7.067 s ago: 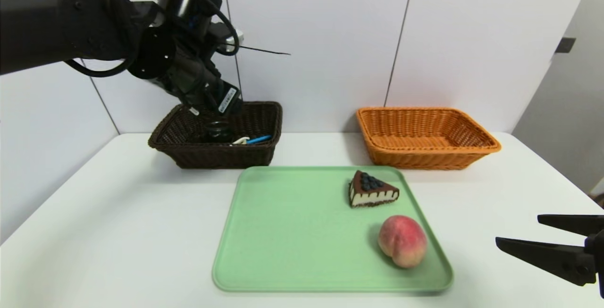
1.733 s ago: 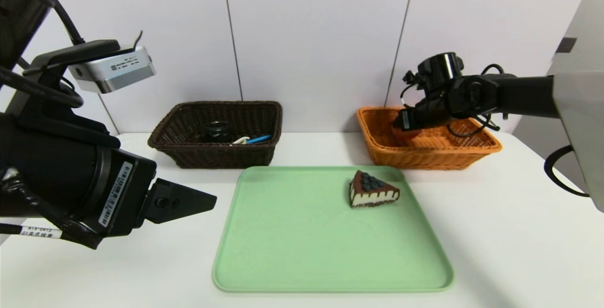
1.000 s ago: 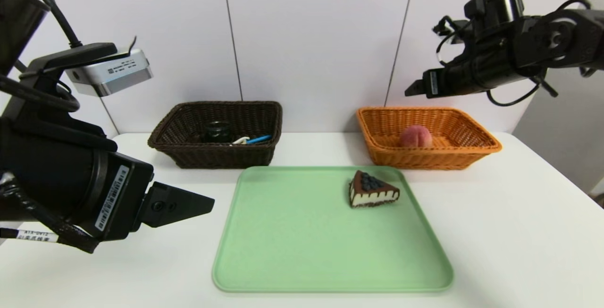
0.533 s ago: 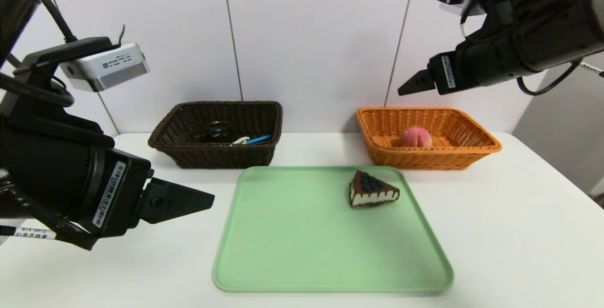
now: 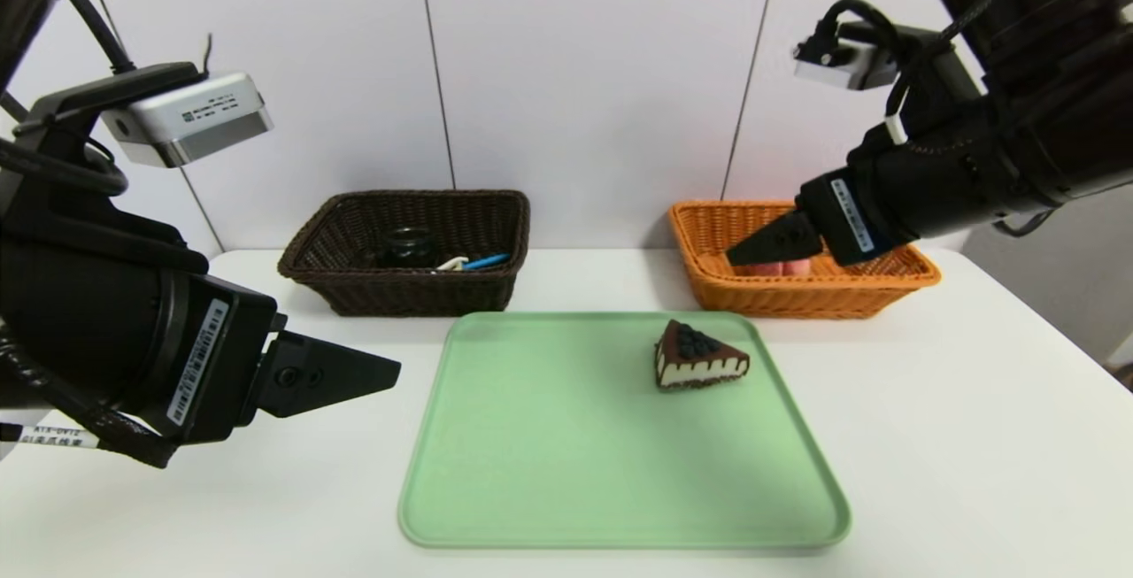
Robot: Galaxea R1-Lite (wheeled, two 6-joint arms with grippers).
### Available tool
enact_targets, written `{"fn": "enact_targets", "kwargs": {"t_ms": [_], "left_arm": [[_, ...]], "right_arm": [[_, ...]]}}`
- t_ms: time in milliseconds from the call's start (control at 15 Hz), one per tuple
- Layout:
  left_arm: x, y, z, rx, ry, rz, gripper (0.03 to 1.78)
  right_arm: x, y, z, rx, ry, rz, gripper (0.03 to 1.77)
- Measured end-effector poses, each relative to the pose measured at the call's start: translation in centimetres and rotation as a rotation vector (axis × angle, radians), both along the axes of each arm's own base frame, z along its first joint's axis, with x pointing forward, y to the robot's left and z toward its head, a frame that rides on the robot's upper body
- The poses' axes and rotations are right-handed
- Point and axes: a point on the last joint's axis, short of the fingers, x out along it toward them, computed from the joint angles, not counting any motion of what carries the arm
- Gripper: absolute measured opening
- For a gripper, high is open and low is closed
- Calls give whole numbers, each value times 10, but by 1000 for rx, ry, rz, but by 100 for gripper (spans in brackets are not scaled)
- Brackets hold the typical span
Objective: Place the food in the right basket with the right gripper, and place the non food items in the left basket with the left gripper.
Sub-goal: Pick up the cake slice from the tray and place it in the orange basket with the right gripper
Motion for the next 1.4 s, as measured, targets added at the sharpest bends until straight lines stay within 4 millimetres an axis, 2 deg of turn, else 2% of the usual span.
{"fn": "enact_targets", "kwargs": {"t_ms": [333,867,1400], "left_arm": [[-3,2,0,-3,-3,0,169],[-3,3,0,-3,-1,-1,169],[-3,3,-2,1,5,2,169]], "right_arm": [[-1,18,-41,-87,127,53,169],[29,42,-89,-142,191,58,169],[51,57,-119,-203,191,22,169]]}}
